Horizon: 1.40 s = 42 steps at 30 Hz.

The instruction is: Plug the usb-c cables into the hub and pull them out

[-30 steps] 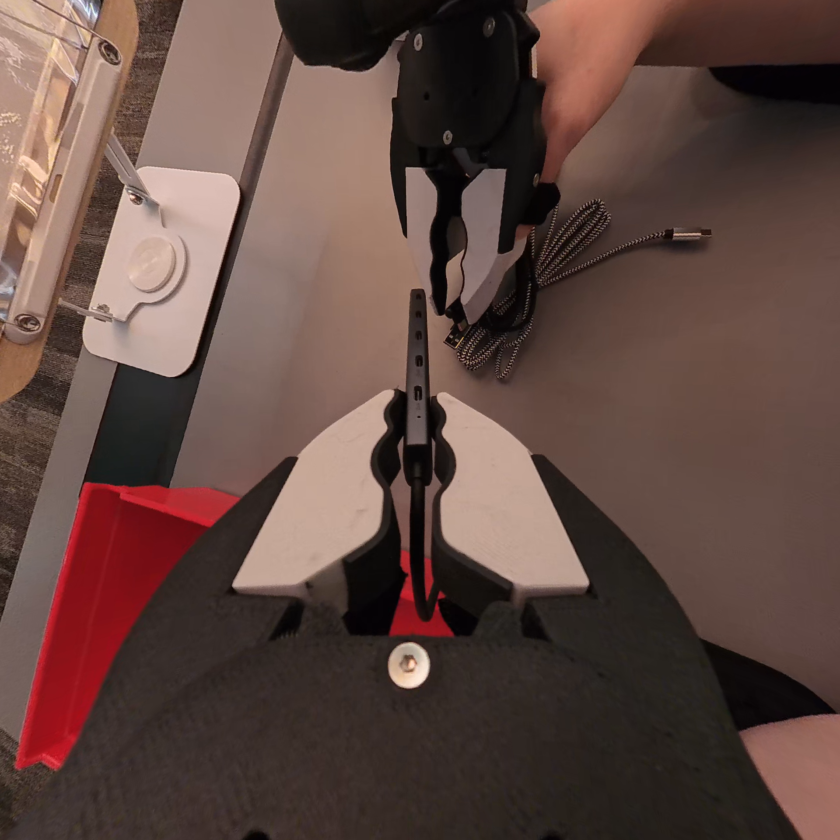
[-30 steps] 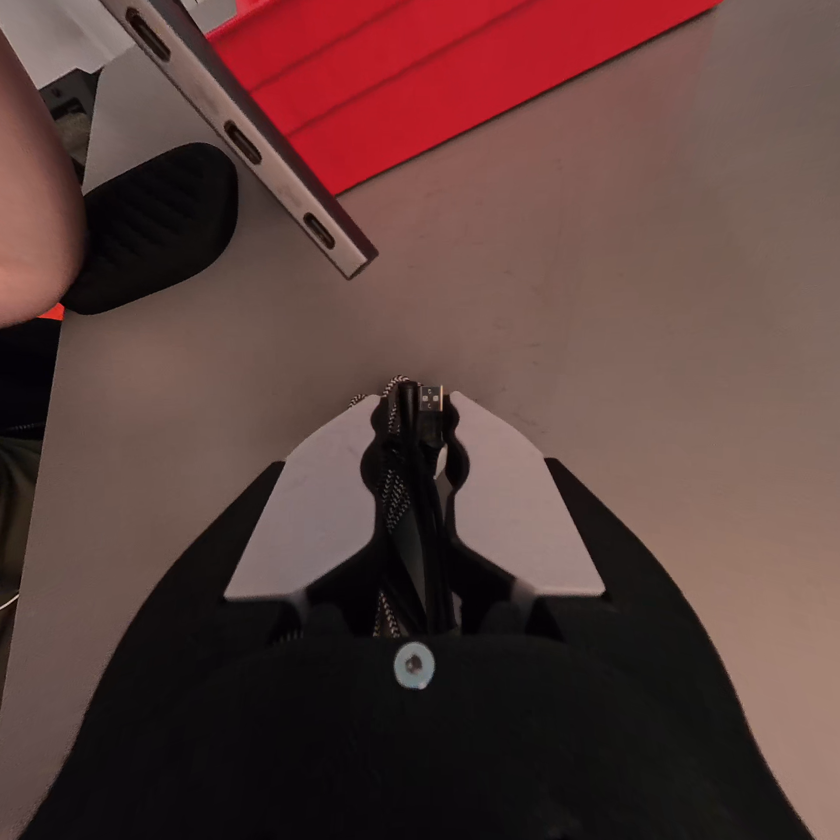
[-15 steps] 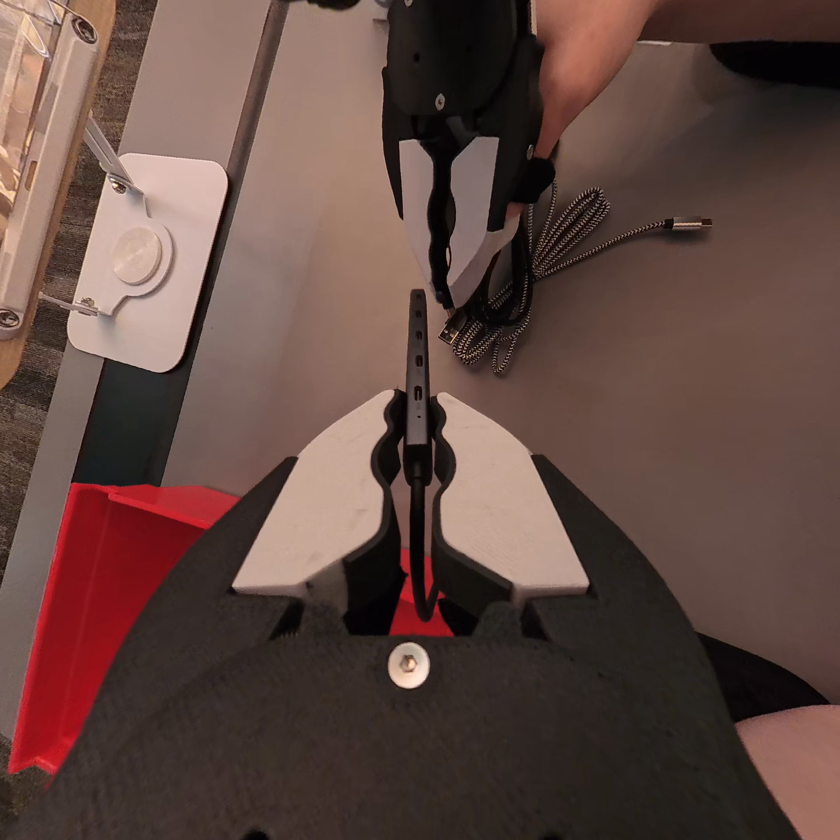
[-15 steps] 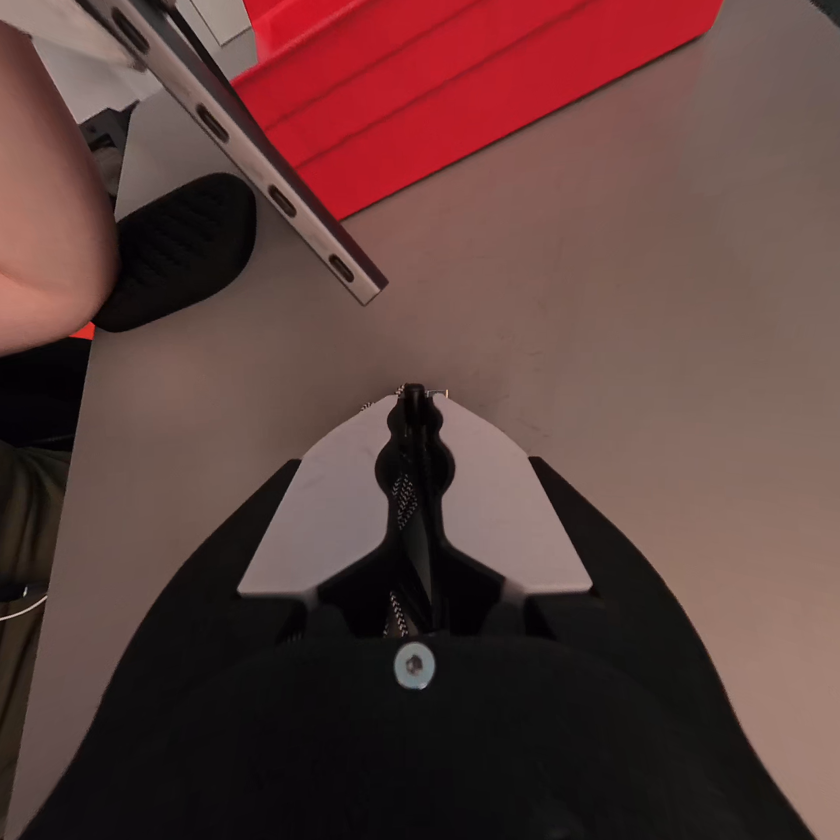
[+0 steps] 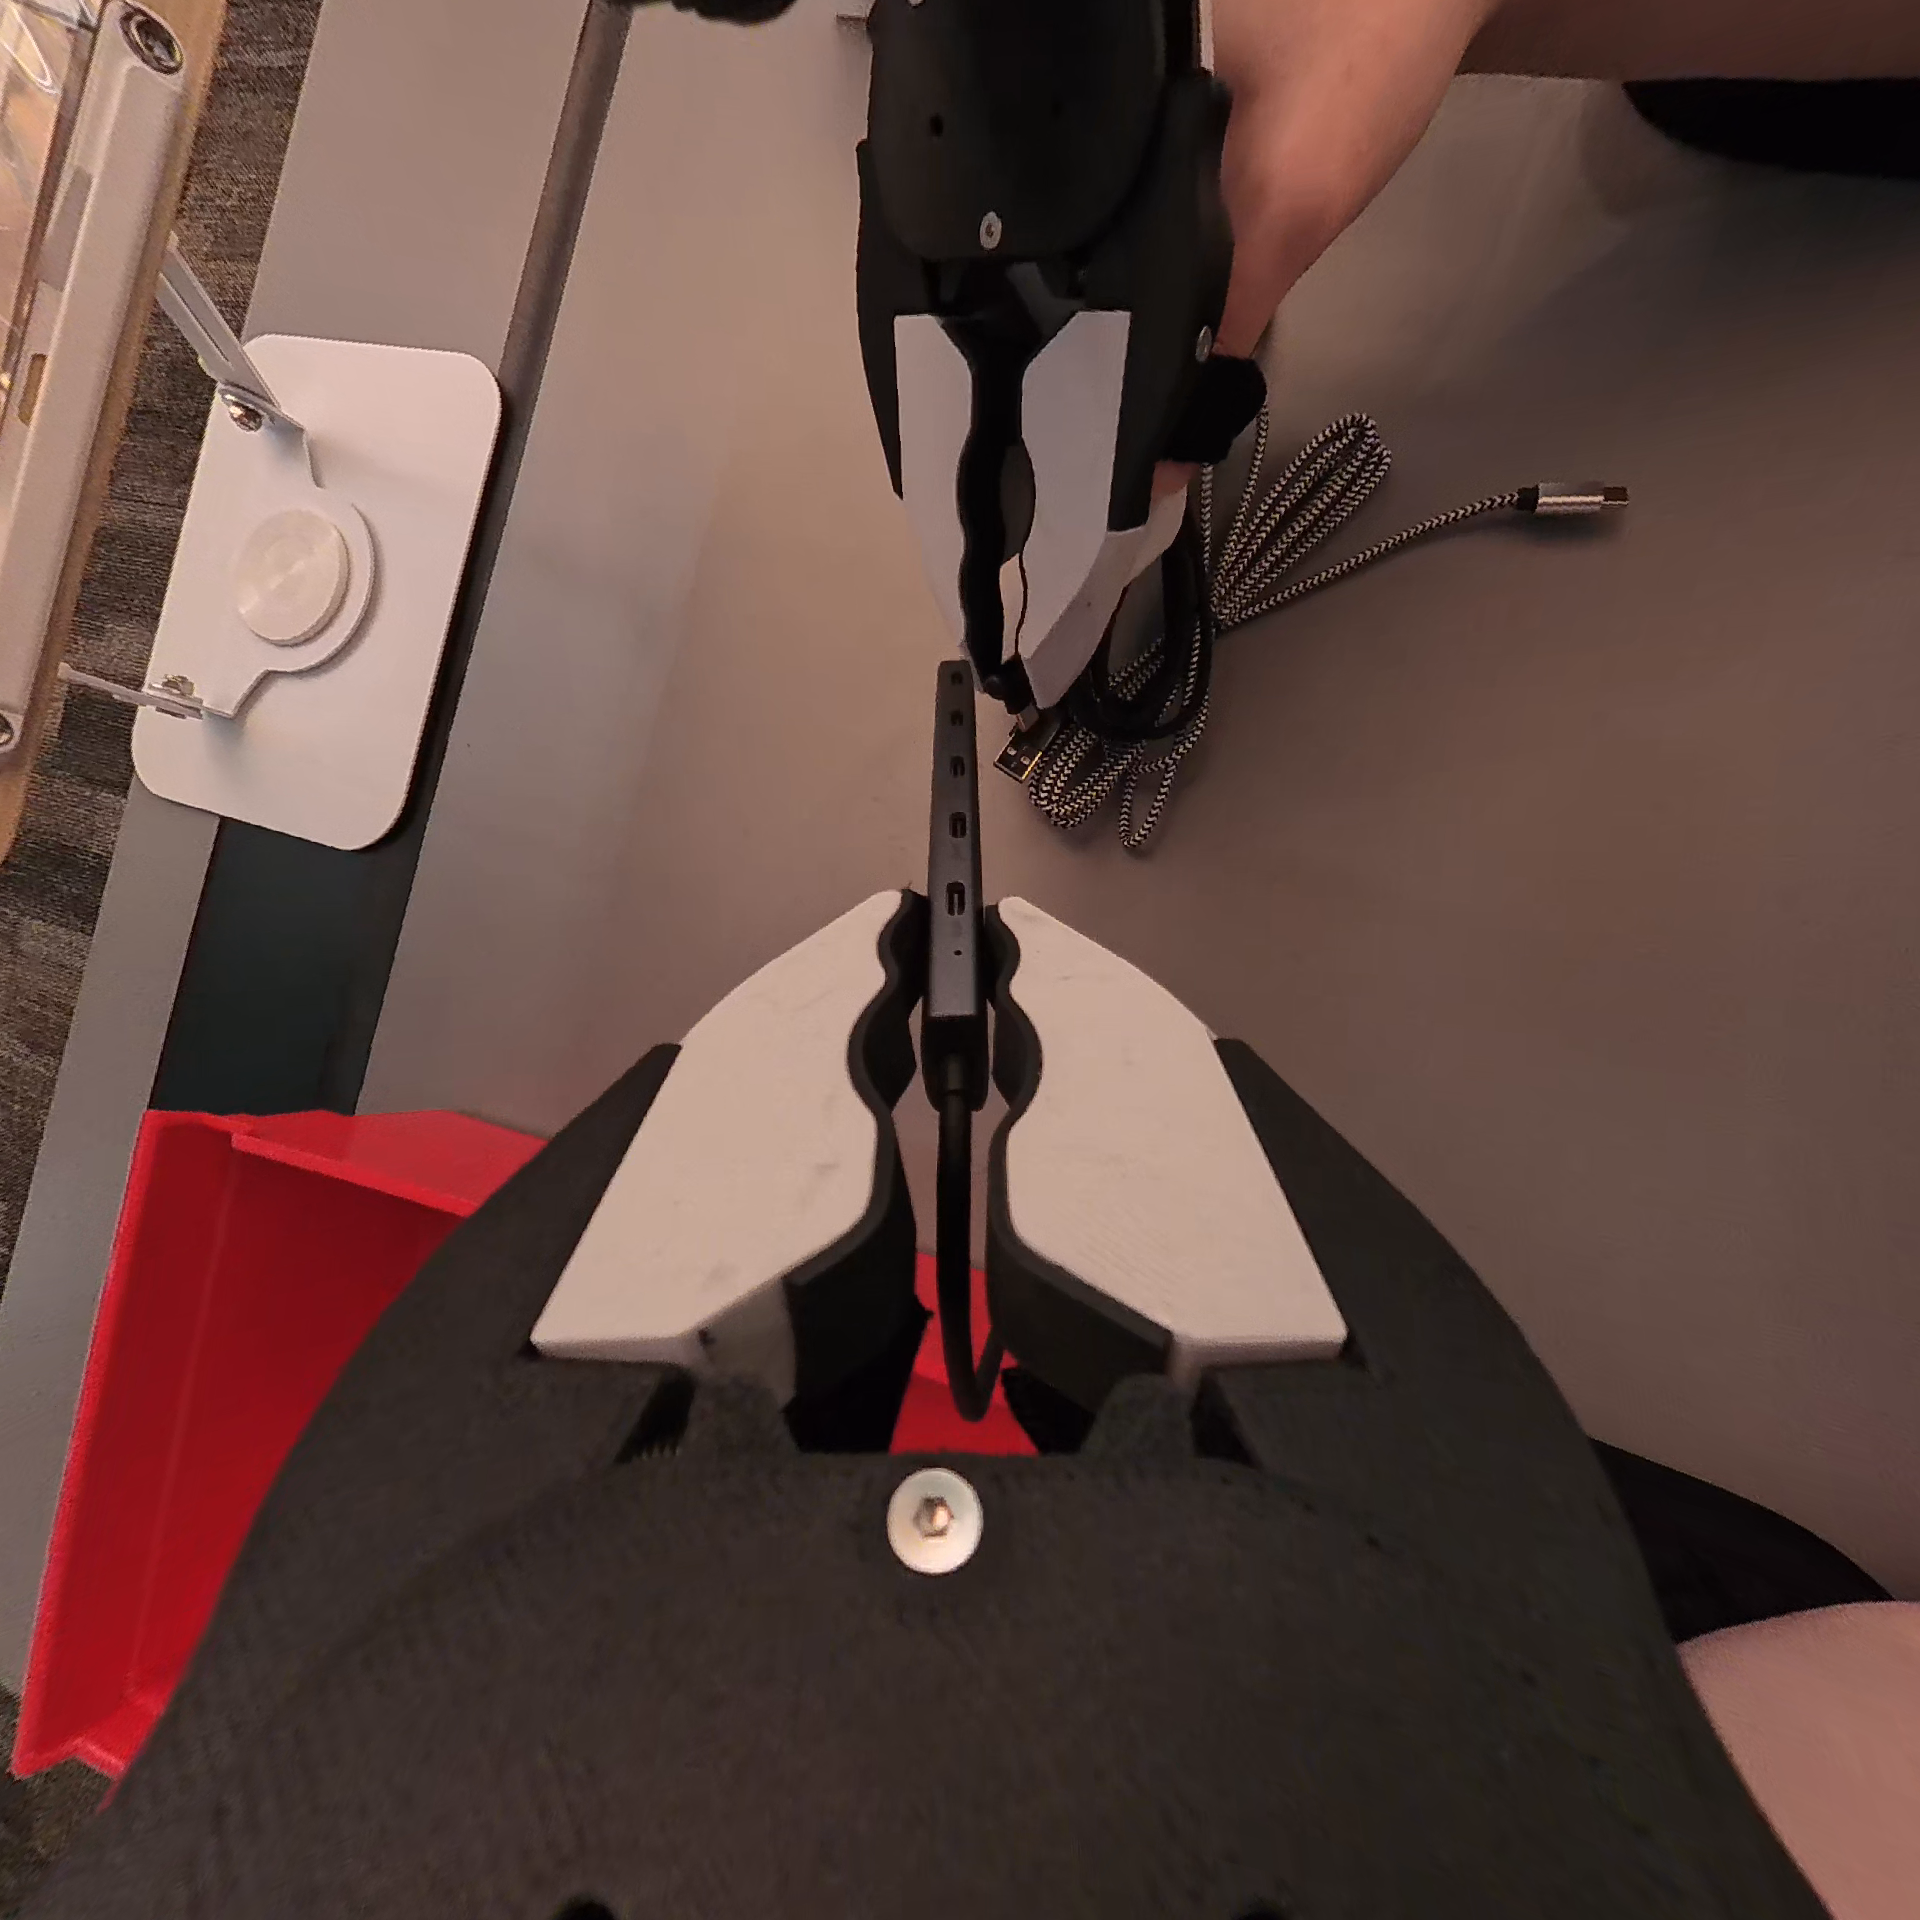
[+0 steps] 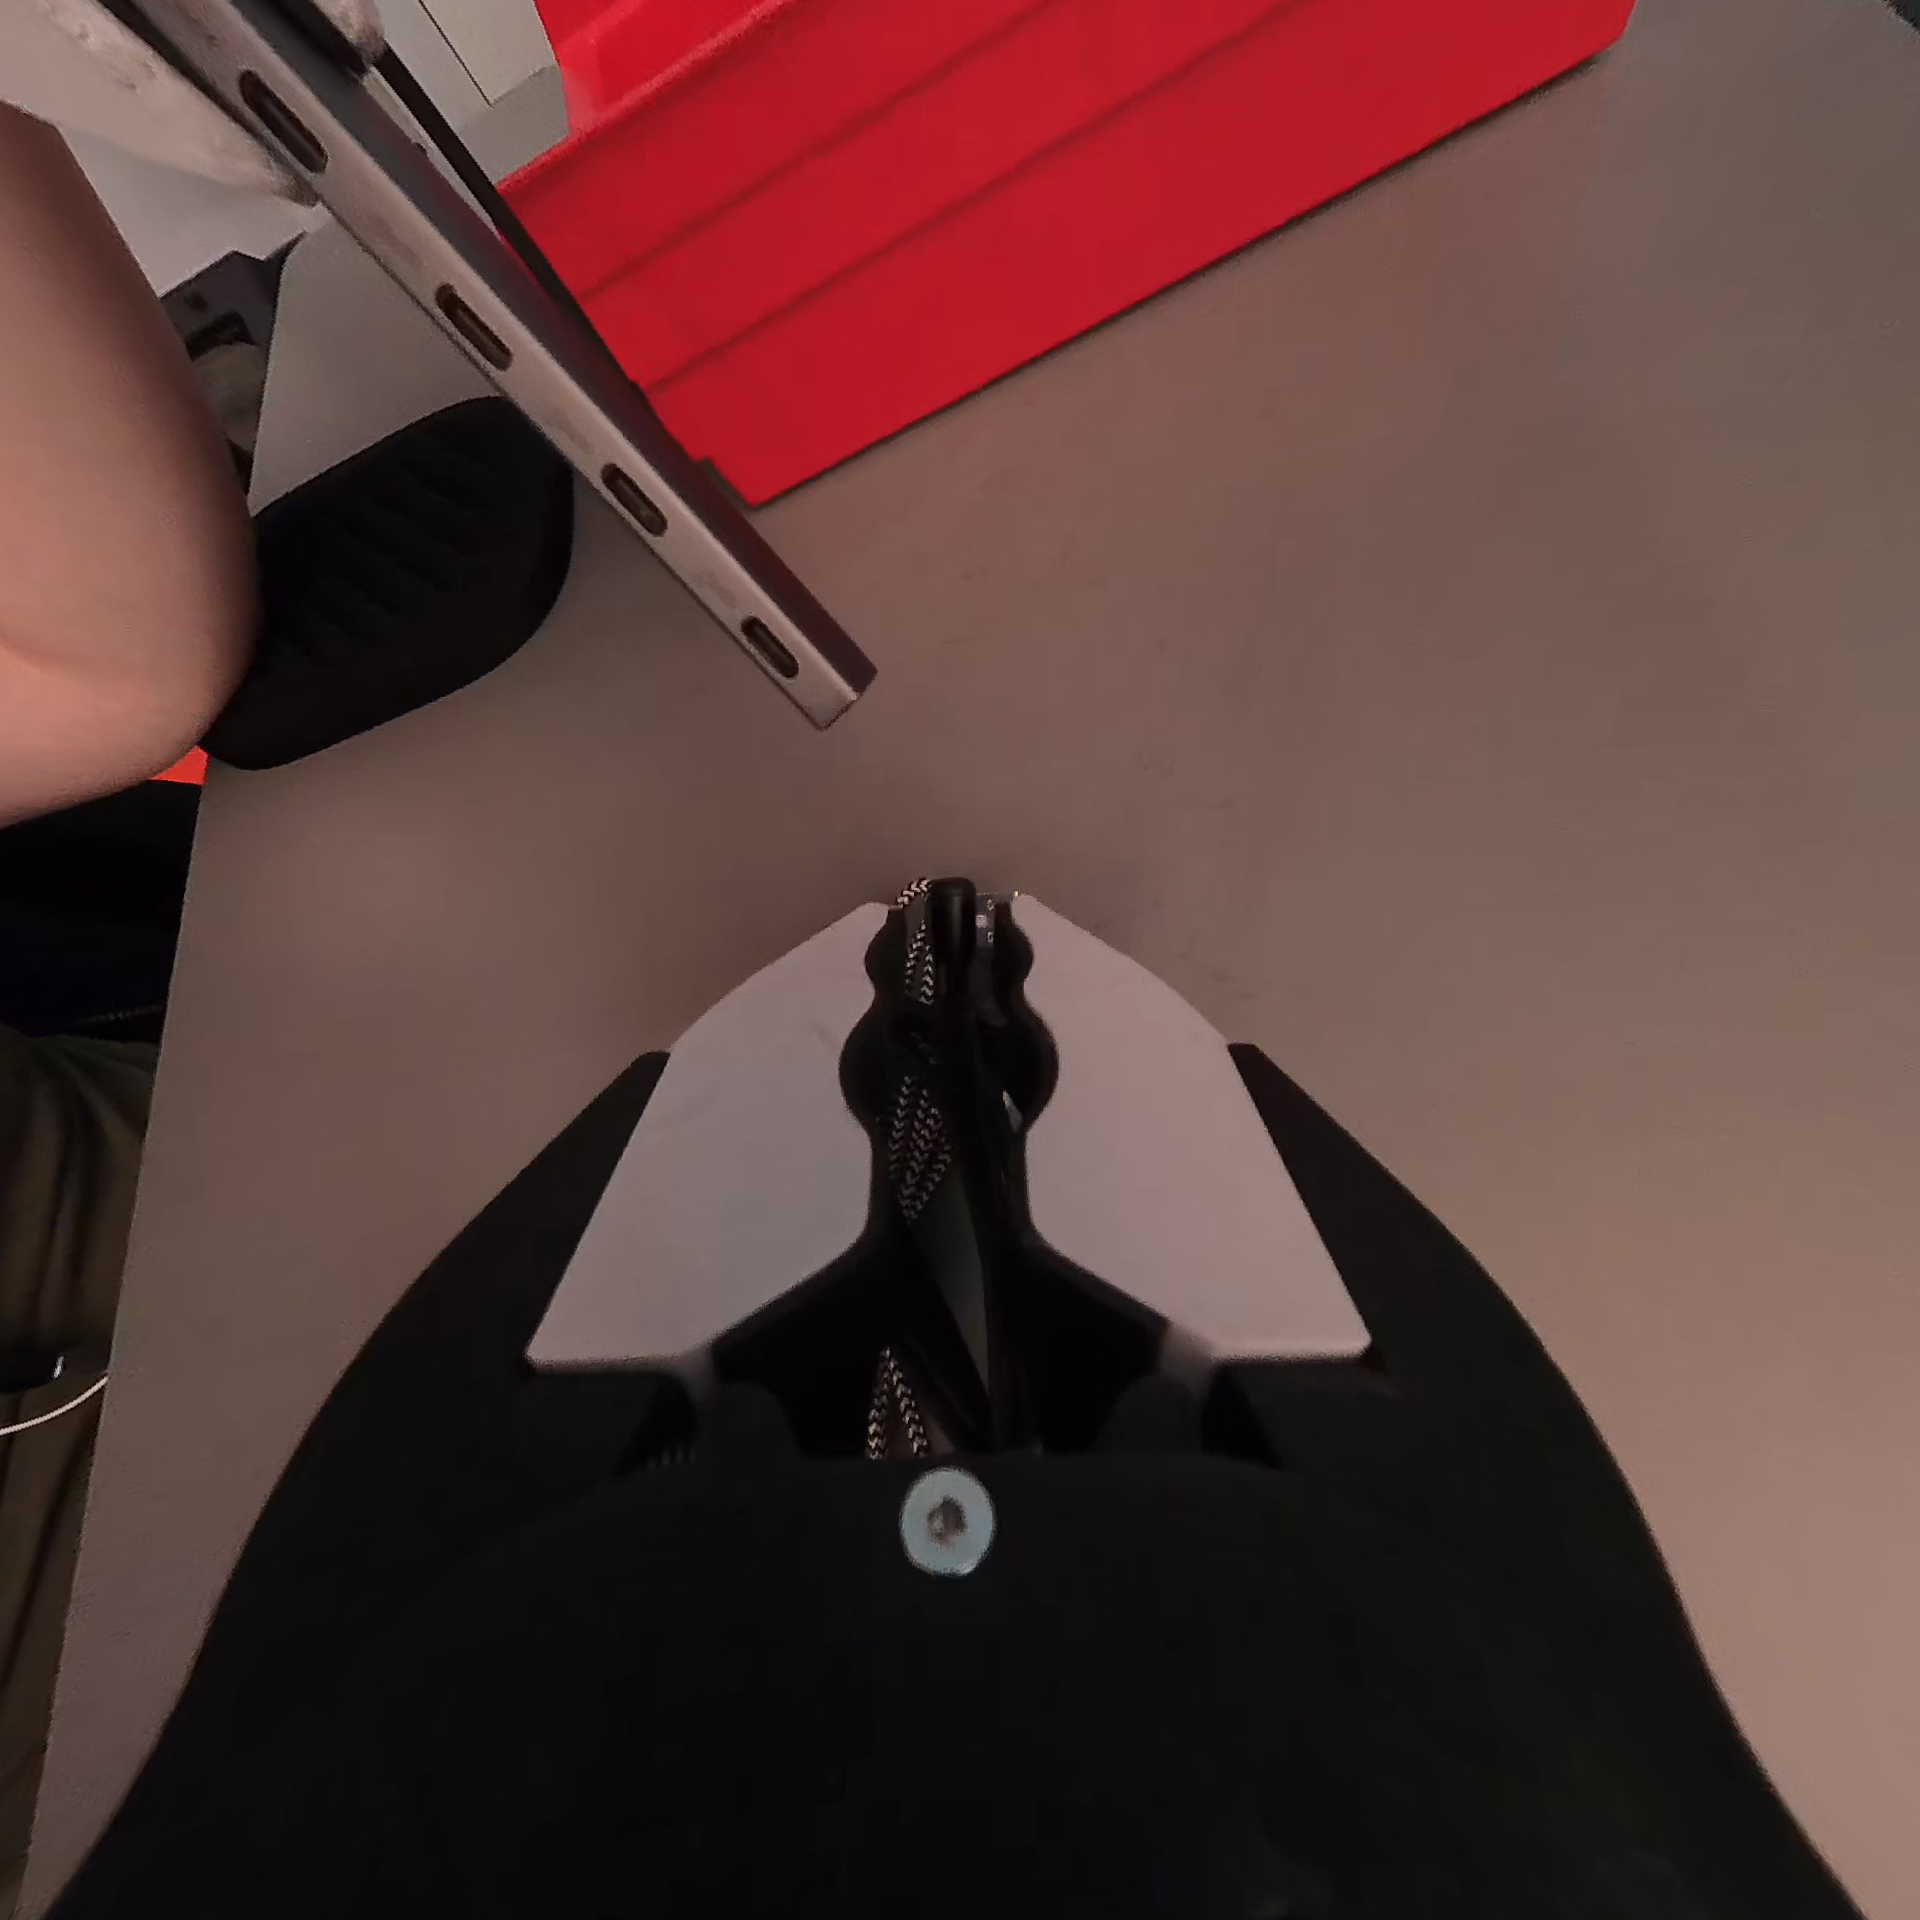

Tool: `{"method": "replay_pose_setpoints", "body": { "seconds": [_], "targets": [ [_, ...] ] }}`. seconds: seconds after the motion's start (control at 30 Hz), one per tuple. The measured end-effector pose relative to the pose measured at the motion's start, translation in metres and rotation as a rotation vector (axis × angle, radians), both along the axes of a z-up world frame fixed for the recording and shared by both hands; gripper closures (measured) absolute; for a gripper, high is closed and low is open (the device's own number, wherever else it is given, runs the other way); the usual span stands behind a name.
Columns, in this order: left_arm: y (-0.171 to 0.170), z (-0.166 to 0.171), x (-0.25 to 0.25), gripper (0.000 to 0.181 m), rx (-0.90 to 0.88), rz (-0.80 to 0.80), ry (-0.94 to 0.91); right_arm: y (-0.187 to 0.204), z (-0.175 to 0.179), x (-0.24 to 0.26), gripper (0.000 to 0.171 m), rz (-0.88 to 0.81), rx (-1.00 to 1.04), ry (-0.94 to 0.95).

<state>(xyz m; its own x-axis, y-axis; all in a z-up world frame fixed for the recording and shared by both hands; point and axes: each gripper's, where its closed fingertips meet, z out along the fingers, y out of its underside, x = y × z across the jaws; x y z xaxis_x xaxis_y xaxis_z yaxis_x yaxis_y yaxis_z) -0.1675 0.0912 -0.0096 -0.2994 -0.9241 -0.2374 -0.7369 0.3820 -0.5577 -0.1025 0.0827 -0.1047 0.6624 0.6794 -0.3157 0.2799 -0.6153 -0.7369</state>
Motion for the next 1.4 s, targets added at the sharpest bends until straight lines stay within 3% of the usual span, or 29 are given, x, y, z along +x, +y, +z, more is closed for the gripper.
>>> {"method": "replay_pose_setpoints", "body": {
  "seconds": [0.5, 0.87, 1.4],
  "targets": [
    [-0.001, -0.012, -0.006, 0.172, -0.011, -0.013, 0.068, -0.004, 0.006, 0.005, 0.162, 0.006, 0.028, -0.068],
    [-0.013, -0.016, -0.019, 0.172, -0.111, -0.057, 0.122, -0.021, 0.043, -0.017, 0.162, 0.129, 0.210, -0.120],
    [-0.023, -0.007, -0.018, 0.172, -0.169, -0.095, 0.090, -0.028, 0.043, -0.032, 0.162, 0.179, 0.238, -0.179]
  ]
}}
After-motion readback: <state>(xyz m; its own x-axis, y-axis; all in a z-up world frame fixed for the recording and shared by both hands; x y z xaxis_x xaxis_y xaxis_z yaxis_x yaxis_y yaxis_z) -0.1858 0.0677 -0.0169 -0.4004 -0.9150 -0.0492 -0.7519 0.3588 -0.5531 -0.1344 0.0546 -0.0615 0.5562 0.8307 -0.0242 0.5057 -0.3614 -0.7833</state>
